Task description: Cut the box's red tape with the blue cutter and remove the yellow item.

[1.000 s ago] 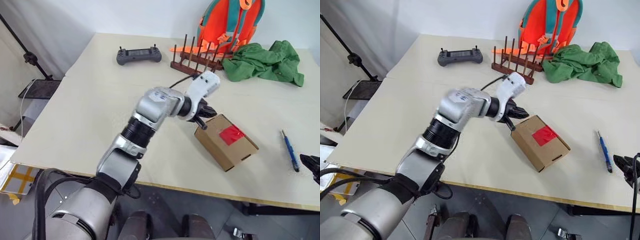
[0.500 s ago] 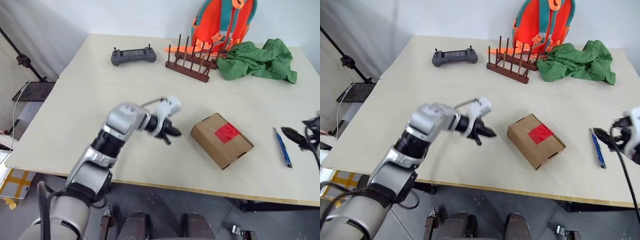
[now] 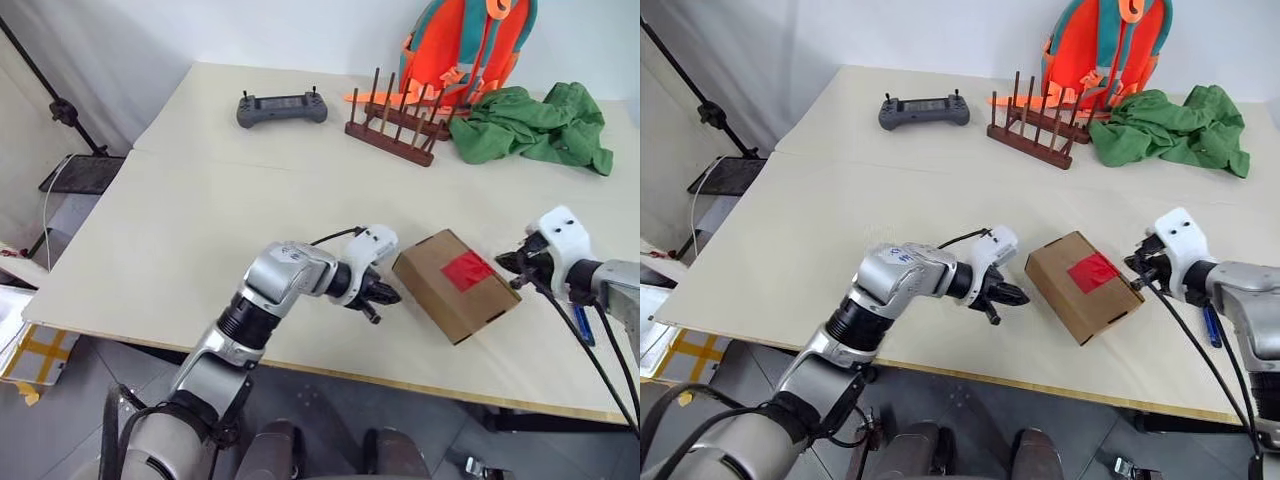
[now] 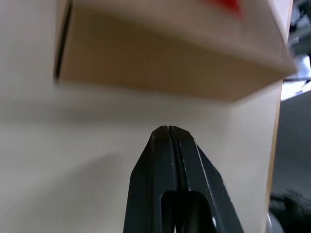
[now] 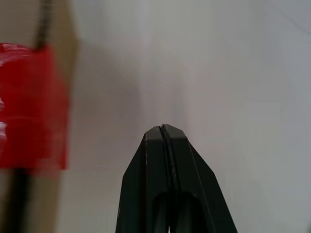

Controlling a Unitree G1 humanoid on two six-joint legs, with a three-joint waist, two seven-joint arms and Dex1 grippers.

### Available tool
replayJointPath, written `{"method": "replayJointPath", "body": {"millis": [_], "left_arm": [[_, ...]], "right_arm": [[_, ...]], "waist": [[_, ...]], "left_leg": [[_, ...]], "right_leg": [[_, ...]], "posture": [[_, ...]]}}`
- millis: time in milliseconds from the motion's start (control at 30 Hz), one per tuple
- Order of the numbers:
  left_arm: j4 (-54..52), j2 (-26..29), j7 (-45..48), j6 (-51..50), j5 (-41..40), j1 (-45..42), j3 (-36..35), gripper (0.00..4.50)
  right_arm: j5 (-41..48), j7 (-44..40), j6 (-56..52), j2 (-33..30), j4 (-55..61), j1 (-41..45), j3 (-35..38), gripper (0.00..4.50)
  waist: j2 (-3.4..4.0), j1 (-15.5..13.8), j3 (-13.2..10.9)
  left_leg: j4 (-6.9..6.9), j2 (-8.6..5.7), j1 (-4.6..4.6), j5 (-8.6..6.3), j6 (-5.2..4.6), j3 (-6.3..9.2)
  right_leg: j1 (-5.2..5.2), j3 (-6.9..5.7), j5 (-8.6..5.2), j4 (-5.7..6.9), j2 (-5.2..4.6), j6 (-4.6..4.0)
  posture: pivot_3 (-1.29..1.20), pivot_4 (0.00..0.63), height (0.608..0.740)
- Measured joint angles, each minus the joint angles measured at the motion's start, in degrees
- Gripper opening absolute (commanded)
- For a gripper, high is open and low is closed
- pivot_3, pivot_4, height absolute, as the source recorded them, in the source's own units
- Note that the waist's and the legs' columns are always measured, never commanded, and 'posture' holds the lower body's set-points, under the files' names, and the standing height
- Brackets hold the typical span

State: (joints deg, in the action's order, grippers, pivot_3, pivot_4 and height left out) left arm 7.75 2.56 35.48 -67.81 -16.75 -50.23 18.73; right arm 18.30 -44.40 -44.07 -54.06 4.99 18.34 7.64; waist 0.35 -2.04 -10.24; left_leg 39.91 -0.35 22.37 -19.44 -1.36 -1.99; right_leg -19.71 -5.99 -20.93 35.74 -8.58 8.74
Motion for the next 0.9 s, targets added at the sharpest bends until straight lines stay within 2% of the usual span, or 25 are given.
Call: {"method": "replayJointPath", "body": {"millis": [167, 300, 433, 633, 900], "left_arm": [[6.77, -2.87, -3.50, 5.03, 1.42, -0.74, -1.33, 0.00], [11.03, -2.95, -4.29, 8.60, 2.24, -3.62, -2.98, 0.00], [11.41, -2.15, -3.26, 9.46, 2.64, -3.72, -2.45, 0.00], [11.99, -0.24, -0.80, 9.41, 2.97, -3.72, -1.12, 0.00], [6.87, 3.32, 0.97, 6.28, 2.87, -2.36, 0.39, 0.00]], "right_arm": [[1.52, -1.14, -5.09, -1.16, 7.74, -3.03, -0.39, 0.03], [3.63, -0.97, -10.30, -2.22, 15.70, -6.82, 0.07, 0.03], [4.95, 0.90, -14.49, -1.74, 20.68, -8.77, 0.88, 0.03], [4.98, 4.91, -15.87, 0.67, 22.30, -10.58, 1.51, 0.03], [6.41, 7.63, -18.75, 2.60, 27.97, -11.05, 1.51, 0.03]], "waist": [[-0.01, -0.12, -0.01], [-0.06, -0.26, -0.04], [-0.06, -0.24, -0.04], [-0.06, -0.14, -0.04], [-0.06, 0.31, -0.04]], "left_leg": [[0.00, -0.01, 0.02, 0.00, 0.00, 0.02], [0.00, -0.01, 0.01, 0.00, 0.00, 0.02], [0.00, 0.00, 0.01, 0.00, 0.00, 0.04], [0.00, -0.02, 0.00, 0.00, 0.00, 0.02], [0.00, -0.01, 0.00, 0.00, 0.01, 0.06]], "right_leg": [[-0.02, -0.01, 0.00, 0.00, -0.01, 0.00], [-0.02, 0.01, 0.00, 0.00, -0.01, 0.00], [-0.02, 0.00, 0.00, 0.00, -0.01, 0.00], [-0.03, 0.01, 0.00, 0.00, -0.01, 0.00], [-0.01, 0.01, 0.00, 0.01, -0.01, 0.00]], "posture": [[0.00, 0.150, 0.740], [0.00, 0.150, 0.740], [0.00, 0.150, 0.740], [0.00, 0.150, 0.740], [0.00, 0.150, 0.740]]}}
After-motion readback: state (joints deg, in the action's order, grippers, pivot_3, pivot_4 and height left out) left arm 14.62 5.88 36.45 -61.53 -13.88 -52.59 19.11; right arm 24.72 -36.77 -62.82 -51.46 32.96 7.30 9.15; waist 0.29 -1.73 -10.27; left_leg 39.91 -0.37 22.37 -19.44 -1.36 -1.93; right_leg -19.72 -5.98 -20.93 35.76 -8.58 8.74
